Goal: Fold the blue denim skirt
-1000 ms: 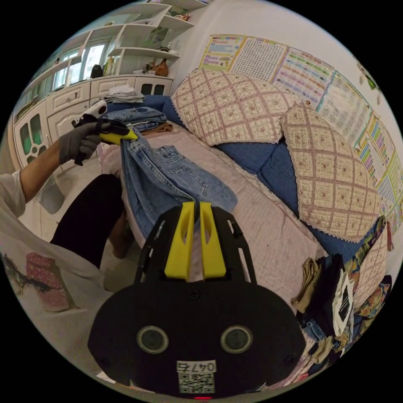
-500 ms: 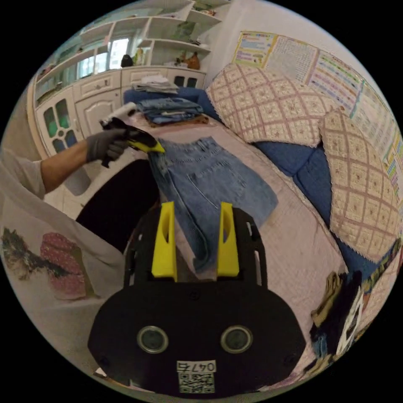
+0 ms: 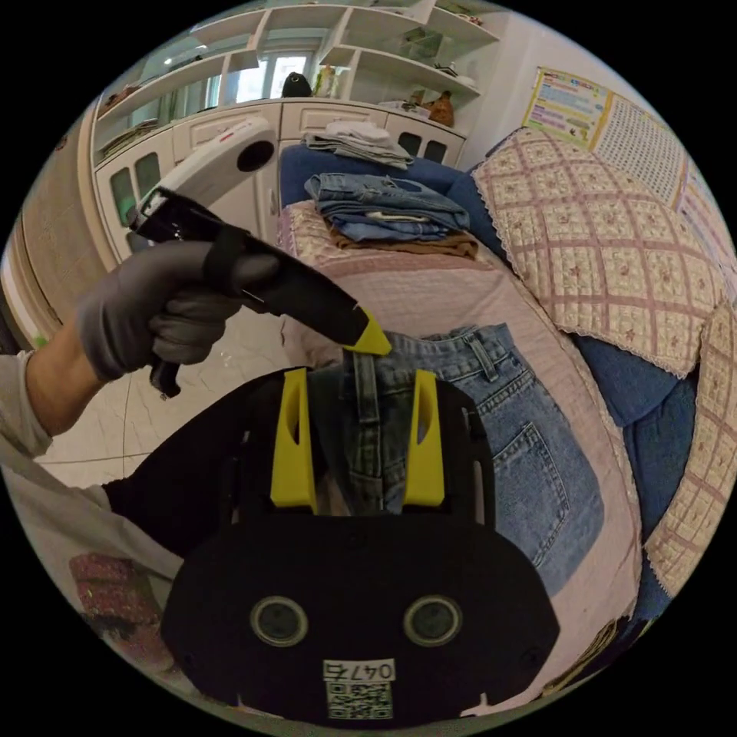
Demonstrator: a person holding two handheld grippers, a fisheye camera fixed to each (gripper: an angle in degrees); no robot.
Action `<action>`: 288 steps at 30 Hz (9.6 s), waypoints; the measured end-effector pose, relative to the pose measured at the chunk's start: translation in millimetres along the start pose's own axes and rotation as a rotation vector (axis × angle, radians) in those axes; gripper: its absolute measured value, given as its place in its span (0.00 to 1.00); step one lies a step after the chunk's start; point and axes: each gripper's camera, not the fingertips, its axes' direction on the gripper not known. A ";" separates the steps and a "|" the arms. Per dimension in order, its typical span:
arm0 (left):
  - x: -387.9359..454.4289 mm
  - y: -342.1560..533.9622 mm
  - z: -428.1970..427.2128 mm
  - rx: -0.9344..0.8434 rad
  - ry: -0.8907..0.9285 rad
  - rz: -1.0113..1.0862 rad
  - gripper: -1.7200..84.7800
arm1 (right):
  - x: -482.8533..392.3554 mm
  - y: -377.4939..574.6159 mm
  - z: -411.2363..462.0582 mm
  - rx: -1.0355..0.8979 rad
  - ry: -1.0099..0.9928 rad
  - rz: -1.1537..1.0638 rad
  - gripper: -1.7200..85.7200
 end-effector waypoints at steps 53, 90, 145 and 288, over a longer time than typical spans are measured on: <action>110.1 181.1 -17.0 0.045 -0.368 0.027 0.20 | 585.0 432.3 -595.8 0.272 0.455 1.224 0.11; -163.7 218.9 -26.5 0.006 -0.212 -0.002 0.09 | 755.5 394.1 -324.5 -0.257 0.501 0.858 0.10; 123.2 278.3 109.1 -0.201 -0.734 0.507 0.18 | 621.0 354.4 -7.2 0.278 -0.565 1.039 0.01; -318.9 255.9 -62.8 0.142 0.078 -0.102 0.15 | -38.6 208.9 126.2 0.151 0.236 0.126 0.03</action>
